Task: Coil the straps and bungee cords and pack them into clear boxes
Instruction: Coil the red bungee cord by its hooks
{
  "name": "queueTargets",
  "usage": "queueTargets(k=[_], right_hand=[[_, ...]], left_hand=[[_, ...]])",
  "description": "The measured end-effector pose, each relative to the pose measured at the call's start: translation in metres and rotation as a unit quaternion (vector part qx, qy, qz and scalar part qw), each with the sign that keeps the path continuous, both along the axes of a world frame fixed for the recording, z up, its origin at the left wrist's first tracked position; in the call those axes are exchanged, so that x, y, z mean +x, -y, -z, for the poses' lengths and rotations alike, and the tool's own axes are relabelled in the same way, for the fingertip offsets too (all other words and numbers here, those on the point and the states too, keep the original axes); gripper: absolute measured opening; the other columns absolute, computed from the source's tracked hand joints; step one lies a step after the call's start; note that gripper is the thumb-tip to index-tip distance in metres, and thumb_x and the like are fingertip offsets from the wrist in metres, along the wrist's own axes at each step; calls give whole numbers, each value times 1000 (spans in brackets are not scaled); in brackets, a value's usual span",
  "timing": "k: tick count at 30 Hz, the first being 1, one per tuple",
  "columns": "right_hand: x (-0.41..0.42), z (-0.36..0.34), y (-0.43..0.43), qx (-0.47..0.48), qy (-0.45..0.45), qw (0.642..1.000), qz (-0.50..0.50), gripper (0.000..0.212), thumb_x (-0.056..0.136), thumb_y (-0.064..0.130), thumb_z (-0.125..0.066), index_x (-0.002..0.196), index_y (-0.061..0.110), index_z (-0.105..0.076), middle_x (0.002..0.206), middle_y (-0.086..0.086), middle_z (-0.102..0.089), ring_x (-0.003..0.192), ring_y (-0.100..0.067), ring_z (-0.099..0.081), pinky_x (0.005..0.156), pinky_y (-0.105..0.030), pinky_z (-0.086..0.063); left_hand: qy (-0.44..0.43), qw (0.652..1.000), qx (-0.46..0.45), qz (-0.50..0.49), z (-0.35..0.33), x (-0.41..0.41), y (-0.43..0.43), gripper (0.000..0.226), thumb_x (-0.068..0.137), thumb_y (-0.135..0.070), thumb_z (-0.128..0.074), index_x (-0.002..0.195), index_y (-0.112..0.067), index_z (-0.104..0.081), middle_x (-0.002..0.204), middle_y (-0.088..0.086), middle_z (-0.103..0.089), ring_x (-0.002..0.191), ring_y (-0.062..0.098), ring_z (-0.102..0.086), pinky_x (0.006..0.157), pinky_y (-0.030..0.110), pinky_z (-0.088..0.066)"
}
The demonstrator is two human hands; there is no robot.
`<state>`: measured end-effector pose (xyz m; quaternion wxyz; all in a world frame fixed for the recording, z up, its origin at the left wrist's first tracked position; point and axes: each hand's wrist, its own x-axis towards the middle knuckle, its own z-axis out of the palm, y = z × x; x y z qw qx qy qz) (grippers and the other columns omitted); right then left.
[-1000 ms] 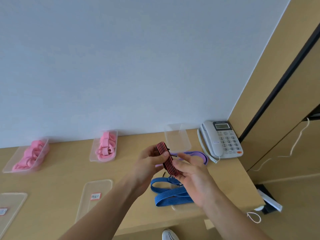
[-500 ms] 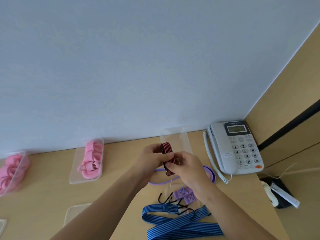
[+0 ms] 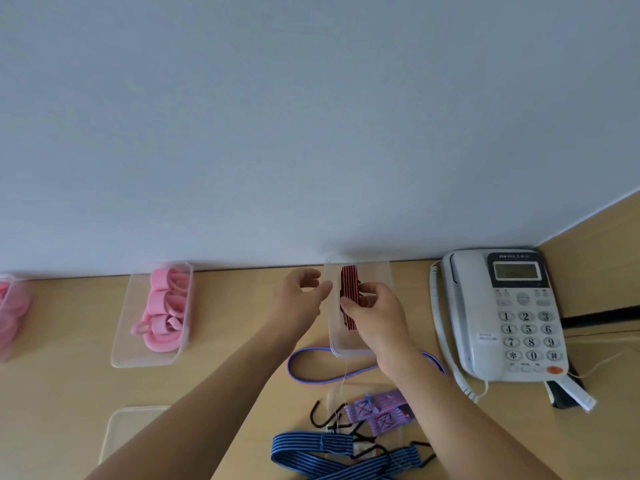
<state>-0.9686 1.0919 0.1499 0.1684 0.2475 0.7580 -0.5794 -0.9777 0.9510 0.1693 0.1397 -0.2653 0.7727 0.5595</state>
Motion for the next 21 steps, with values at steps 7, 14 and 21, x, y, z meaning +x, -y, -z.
queueTargets(k=[7, 14, 21], right_hand=[[-5, 15, 10, 93, -31, 994, -53, 21, 87, 35, -72, 103, 21, -67, 91, 7, -71, 88, -17, -67, 79, -35, -53], [0, 19, 12, 234, -123, 956, -127, 25, 93, 32, -66, 95, 8, -72, 92, -9, -57, 86, -27, -57, 72, -35, -41], [-8, 17, 3, 238, -91, 942, -218, 29, 95, 39, -59, 92, 11, -68, 87, -8, -55, 84, -28, -56, 65, -31, -28]], left_hand=[[25, 999, 8, 18, 18, 9, -1, 24, 89, -14, -78, 112, -11, -72, 100, 5, -75, 86, 20, -72, 75, 39, -64], [18, 999, 31, 7, 24, 8, -2, 17, 91, -4, -74, 105, -14, -72, 95, 9, -73, 79, 20, -72, 71, 38, -64], [26, 999, 44, 7, 13, 10, 0, 9, 97, -12, -67, 103, -14, -72, 91, 7, -76, 79, 21, -72, 71, 36, -61]])
